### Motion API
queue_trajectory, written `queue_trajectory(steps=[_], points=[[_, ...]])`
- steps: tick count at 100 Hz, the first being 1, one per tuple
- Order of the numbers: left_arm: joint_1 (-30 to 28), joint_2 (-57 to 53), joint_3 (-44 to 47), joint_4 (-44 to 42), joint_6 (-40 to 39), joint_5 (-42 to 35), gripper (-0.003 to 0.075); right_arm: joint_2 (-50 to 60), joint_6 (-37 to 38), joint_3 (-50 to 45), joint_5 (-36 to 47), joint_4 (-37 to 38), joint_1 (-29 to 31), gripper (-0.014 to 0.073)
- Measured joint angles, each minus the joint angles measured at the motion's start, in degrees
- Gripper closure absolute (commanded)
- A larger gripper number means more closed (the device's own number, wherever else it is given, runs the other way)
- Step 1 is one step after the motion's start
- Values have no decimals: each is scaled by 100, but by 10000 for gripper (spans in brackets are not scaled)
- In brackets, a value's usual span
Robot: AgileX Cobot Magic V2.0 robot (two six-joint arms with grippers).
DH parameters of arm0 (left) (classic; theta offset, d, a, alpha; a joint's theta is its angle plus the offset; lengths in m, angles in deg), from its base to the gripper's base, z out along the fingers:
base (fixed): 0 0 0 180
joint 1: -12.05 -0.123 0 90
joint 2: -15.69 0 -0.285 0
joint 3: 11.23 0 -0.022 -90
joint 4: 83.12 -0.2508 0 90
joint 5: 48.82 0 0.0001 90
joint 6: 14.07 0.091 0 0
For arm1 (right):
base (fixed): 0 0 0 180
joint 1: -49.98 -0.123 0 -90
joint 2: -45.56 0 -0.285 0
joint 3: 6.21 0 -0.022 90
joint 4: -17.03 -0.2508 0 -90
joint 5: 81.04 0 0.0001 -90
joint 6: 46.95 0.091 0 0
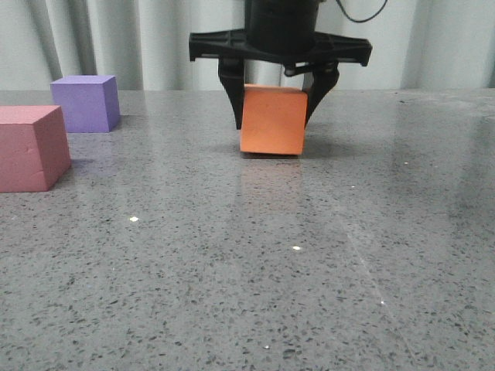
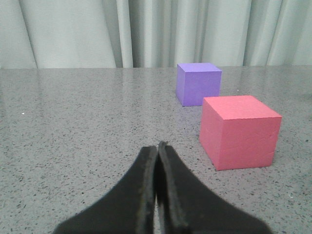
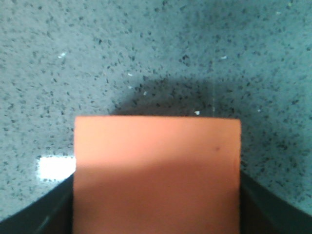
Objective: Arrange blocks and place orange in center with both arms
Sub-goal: 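Carry the orange cube with the right gripper to the table center and lower it, then open the right gripper and lift it away from the orange cube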
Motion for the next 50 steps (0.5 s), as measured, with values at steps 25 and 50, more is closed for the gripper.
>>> queue_trajectory(steps=[25, 50], points=[[0, 0, 0, 0, 0, 0, 739, -11, 0, 0, 0, 0, -3, 130], [0, 0, 0, 0, 0, 0, 739, -96, -37, 0, 0, -99, -3, -51]])
